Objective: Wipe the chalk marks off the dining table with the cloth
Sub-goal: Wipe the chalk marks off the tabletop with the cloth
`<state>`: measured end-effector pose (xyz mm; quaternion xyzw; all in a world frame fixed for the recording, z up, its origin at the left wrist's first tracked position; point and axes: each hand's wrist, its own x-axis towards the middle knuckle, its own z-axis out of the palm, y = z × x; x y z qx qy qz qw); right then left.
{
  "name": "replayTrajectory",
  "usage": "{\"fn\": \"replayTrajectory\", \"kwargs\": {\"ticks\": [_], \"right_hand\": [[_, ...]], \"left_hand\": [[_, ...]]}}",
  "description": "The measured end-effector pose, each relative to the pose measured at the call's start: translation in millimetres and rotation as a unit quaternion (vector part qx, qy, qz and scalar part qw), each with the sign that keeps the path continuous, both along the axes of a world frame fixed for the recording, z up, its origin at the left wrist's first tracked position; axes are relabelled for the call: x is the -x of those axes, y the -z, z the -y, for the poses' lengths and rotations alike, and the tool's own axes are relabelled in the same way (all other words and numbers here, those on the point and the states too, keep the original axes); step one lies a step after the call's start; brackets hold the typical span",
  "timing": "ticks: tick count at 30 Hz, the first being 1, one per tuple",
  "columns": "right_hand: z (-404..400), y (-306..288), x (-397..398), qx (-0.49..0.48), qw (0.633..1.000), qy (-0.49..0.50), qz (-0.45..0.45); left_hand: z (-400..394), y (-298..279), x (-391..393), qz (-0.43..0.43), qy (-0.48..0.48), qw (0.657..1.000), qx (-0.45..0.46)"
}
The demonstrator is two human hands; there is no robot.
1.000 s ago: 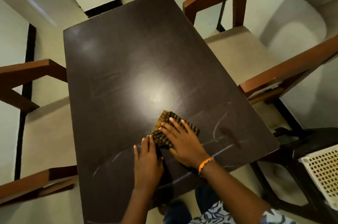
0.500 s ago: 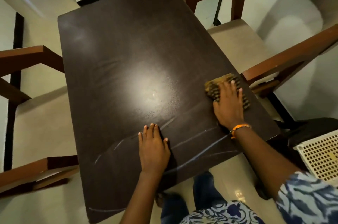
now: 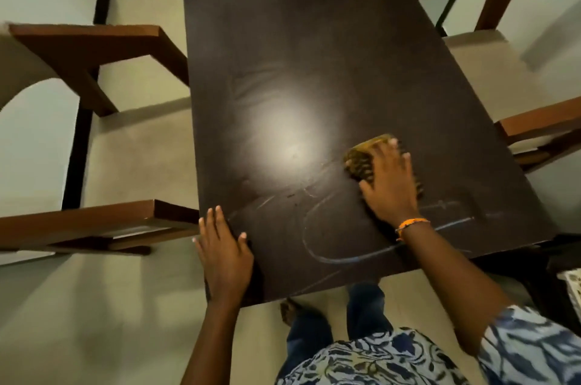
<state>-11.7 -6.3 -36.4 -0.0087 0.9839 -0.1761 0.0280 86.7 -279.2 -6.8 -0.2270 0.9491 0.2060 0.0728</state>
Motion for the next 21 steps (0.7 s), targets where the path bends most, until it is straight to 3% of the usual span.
{"fn": "replayTrajectory", "kwargs": {"ticks": [3, 5, 10, 13, 17, 21], "right_hand": [[5.0, 5.4, 3.3, -0.041, 0.996, 0.085, 0.007], [37.1, 9.4, -3.9, -0.063, 0.994, 0.085, 0.005], [172.2, 12.2, -52.1, -0.021, 0.997, -0.08, 0.008], [229.7, 12.4, -77.6, 0.024, 0.974, -0.224, 0.03], [213.4, 12.3, -63.7, 0.011, 0.948, -0.318, 0.019], [133.8, 10.2, -21.4, -0.006, 0.983, -0.183, 0.007]], "left_hand": [[20.6, 5.8, -12.6, 0.014, -0.051, 0.997, -0.056], [25.5, 9.6, -21.1, 0.0, -0.064, 0.992, -0.111], [38.3, 11.6, -34.5, -0.038, -0.104, 0.961, -0.254], [58.6, 10.1, -35.0, -0.045, -0.147, 0.938, -0.312], [78.2, 5.7, -27.8, -0.033, -0.17, 0.927, -0.331], [86.4, 7.6, -19.6, -0.043, -0.186, 0.92, -0.343]]}}
